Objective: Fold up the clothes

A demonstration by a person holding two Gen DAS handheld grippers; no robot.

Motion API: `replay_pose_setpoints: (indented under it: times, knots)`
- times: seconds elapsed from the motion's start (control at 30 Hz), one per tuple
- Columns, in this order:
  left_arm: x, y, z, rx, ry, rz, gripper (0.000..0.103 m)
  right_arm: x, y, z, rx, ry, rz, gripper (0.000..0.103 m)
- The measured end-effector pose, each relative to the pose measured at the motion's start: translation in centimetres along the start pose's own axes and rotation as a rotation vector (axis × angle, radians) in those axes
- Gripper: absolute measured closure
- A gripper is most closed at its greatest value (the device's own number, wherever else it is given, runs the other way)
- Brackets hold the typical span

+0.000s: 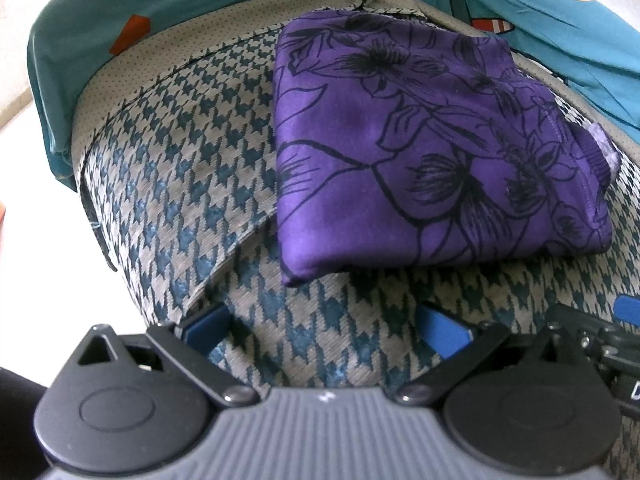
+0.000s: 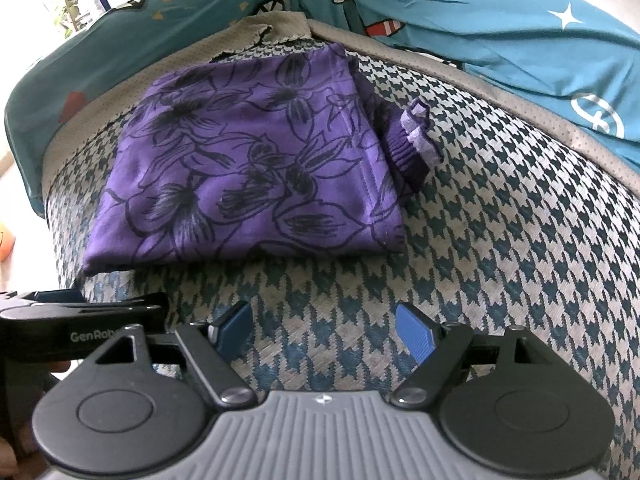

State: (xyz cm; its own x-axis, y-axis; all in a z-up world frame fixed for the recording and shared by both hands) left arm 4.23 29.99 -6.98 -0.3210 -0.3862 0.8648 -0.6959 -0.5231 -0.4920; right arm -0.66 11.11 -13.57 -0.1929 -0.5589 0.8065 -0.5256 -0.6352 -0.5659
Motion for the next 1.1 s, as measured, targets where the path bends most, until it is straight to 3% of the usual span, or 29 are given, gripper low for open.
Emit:
replay_pose_setpoints:
  times: [1.1]
  knots:
    - [-0.09, 0.38, -0.03, 0.025, 0.016, -0.039, 0.000, 0.23, -0.01, -0.41, 0.033, 0.006, 0.003, 0.023]
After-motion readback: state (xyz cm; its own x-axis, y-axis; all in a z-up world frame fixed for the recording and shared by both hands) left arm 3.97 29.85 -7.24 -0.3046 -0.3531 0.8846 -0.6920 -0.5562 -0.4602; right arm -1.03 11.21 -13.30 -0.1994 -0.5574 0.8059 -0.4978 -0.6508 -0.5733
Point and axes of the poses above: each gripper's, at about its wrist camera, not at the fingertips, and x roughly against the way its jaws point, z to its right, y to its underside, the point moved 9 cm from there along -x, roughly the way its jaws point, and after that the axes turned 7 degrees about -y, right-handed, at the moved point
